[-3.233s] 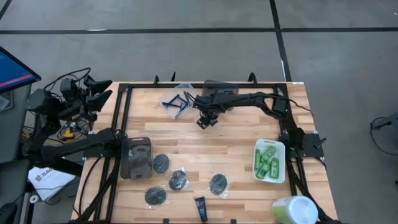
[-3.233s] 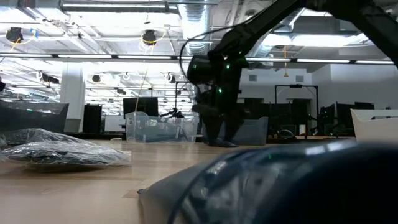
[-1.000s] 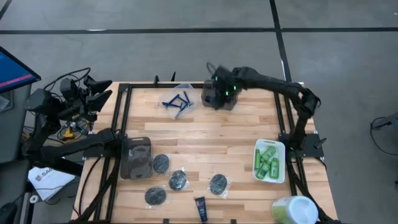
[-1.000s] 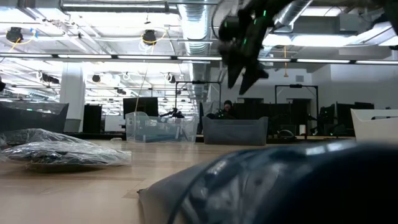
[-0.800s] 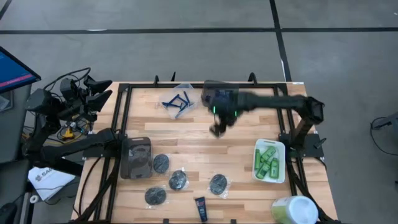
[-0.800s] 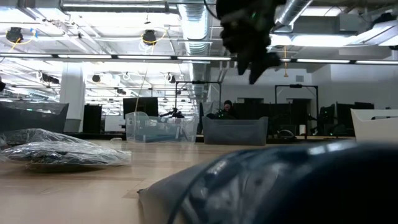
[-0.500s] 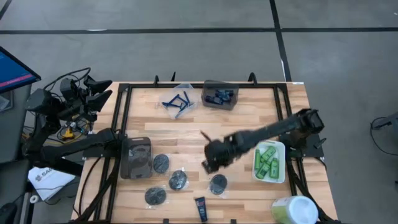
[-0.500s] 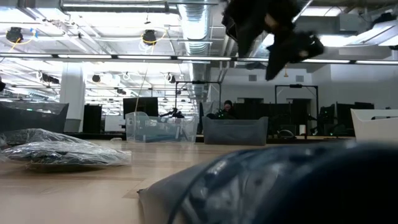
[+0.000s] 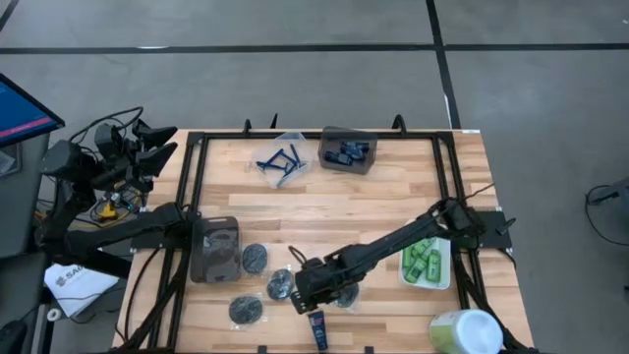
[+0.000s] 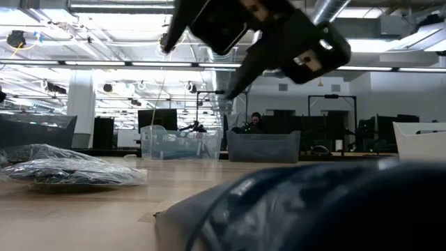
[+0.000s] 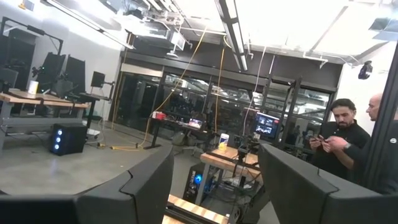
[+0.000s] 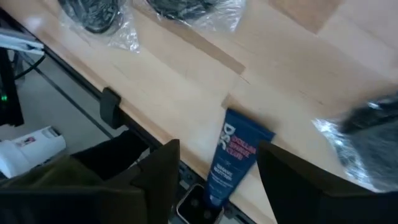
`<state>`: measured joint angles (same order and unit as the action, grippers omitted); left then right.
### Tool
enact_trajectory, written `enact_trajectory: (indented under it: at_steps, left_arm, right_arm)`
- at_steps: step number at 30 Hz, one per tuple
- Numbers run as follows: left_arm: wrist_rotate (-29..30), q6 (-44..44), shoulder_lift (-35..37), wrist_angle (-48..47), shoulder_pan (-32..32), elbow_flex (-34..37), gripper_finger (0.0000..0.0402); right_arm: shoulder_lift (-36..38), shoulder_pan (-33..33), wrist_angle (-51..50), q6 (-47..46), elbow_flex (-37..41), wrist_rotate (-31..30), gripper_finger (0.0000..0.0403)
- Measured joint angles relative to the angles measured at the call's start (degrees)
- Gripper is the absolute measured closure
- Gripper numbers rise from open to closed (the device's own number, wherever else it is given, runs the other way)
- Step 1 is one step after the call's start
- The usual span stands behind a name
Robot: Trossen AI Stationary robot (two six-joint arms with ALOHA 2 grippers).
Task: Pick & Place Travel size toiletries
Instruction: Put the blue shave cream into the top black bin
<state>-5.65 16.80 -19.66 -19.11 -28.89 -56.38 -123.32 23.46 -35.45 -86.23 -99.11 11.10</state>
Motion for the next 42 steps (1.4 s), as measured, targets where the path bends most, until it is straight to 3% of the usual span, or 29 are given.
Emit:
enact_trajectory:
  at_steps: [9,18,42]
  left_arm:
    - [-0.02,0.02,0.02,0.01,0.0,0.0,0.017]
    - [-0.02,0.15,0.02,0.02,0.0,0.0,0.017]
    - [0.04,0.01,0.0,0.04,-0.02,0.0,0.017]
  right_arm:
    - [-6.56,1.73,-0.74,-0.79,-2.59,5.6,0.0203]
    - [-7.29,1.41,-2.77,0.52,-2.56,5.0,0.0186]
    - [-9.89,1.74,3.04,2.28,-1.16,6.02,0.0213]
